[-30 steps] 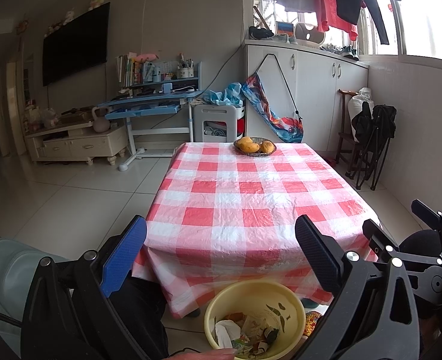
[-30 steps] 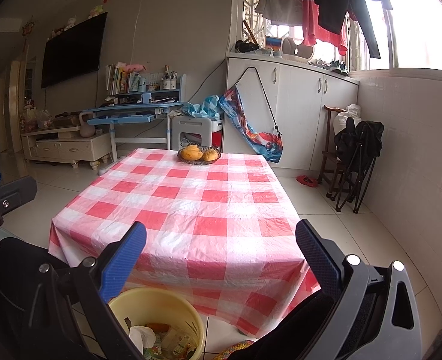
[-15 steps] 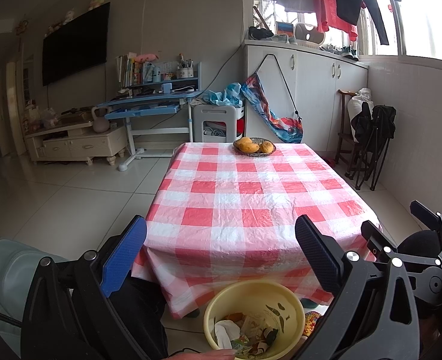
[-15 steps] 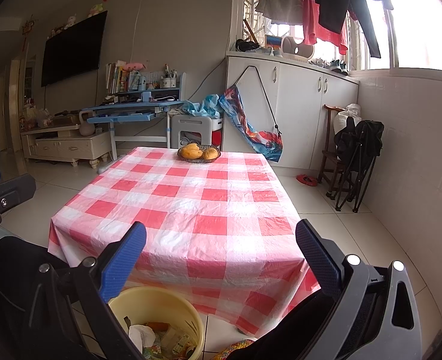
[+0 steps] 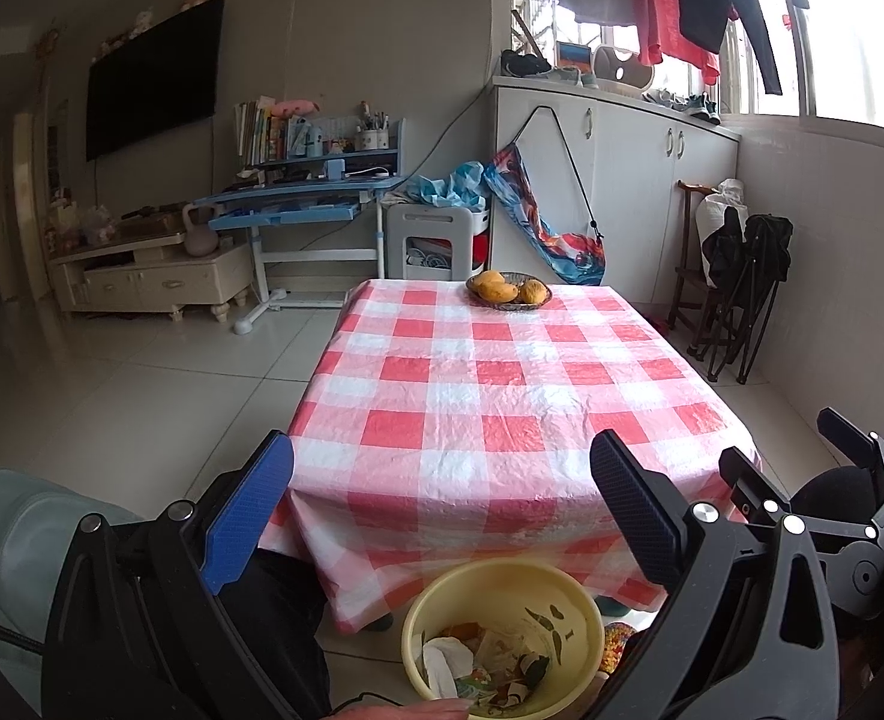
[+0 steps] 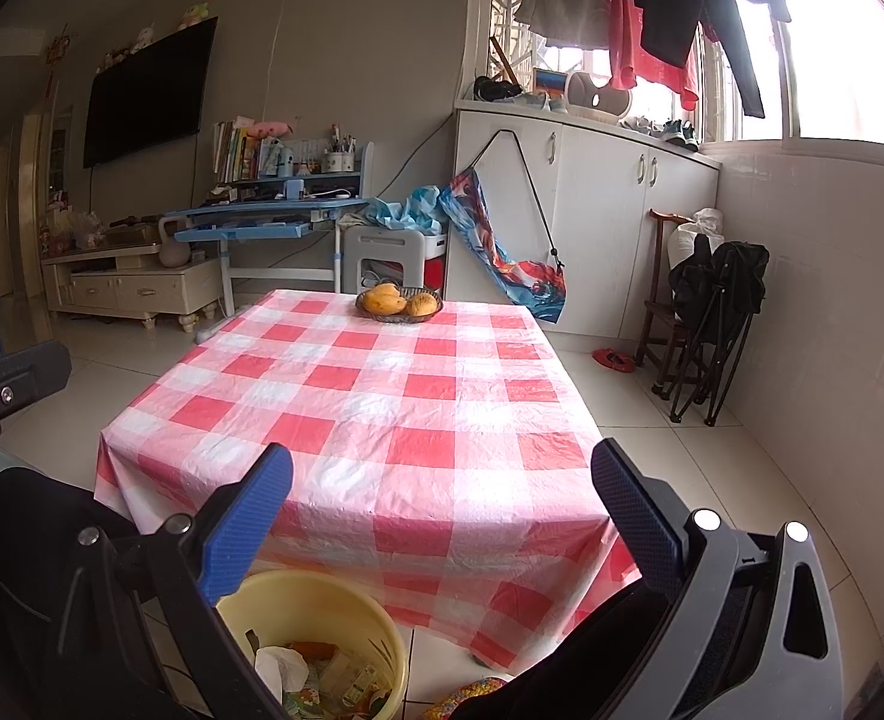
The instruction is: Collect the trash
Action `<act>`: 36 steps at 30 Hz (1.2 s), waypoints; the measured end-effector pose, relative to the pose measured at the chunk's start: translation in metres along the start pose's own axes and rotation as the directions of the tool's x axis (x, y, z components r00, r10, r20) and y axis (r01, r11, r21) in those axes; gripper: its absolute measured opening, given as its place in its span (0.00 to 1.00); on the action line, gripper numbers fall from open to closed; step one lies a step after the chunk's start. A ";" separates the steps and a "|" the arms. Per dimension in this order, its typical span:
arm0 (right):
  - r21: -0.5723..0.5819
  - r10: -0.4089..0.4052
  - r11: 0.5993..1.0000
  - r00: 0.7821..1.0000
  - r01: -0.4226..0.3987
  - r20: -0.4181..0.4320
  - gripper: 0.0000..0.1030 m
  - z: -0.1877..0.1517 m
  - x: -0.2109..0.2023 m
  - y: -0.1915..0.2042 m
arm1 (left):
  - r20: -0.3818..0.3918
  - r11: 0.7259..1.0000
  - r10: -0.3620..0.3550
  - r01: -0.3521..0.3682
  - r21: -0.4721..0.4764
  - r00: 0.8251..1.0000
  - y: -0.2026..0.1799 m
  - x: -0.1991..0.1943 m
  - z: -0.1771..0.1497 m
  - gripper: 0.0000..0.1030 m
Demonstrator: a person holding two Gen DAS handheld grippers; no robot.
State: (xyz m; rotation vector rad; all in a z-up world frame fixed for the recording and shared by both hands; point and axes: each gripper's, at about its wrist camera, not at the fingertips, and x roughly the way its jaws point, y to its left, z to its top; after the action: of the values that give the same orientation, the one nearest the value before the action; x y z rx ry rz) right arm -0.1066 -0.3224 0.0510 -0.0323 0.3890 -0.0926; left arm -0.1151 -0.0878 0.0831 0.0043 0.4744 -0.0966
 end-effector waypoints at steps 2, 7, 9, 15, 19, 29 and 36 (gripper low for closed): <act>-0.002 -0.001 1.000 1.000 0.001 -0.001 0.93 0.000 0.000 0.000 | -0.002 1.000 0.000 0.000 -0.001 1.000 0.001 0.000 0.000 0.93; -0.004 -0.002 1.000 1.000 0.002 -0.004 0.93 -0.001 -0.001 0.000 | -0.009 1.000 -0.003 0.002 -0.008 1.000 0.000 0.004 -0.001 0.93; -0.004 -0.002 1.000 1.000 0.002 -0.005 0.93 -0.001 0.000 0.000 | -0.009 1.000 -0.004 0.004 -0.007 1.000 0.000 0.004 -0.001 0.93; -0.014 -0.010 1.000 1.000 0.010 -0.016 0.93 -0.010 -0.004 -0.004 | -0.024 1.000 -0.010 0.010 -0.022 1.000 0.000 0.007 -0.003 0.93; -0.014 -0.013 1.000 1.000 0.012 -0.023 0.93 -0.015 -0.009 -0.010 | -0.034 1.000 -0.014 0.013 -0.027 0.999 -0.001 0.010 -0.005 0.93; -0.021 -0.017 1.000 0.999 0.016 -0.031 0.93 -0.018 -0.017 -0.016 | -0.042 0.999 -0.017 0.016 -0.030 0.999 -0.003 0.012 -0.008 0.93; -0.025 -0.017 1.000 0.999 0.017 -0.035 0.93 -0.018 -0.017 -0.018 | -0.050 0.999 -0.030 0.028 -0.035 0.998 -0.004 0.014 -0.010 0.93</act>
State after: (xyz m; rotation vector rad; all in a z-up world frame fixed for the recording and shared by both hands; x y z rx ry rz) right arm -0.1311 -0.3388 0.0416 -0.0586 0.4250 -0.1052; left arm -0.1082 -0.0931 0.0679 -0.0340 0.5269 -0.1168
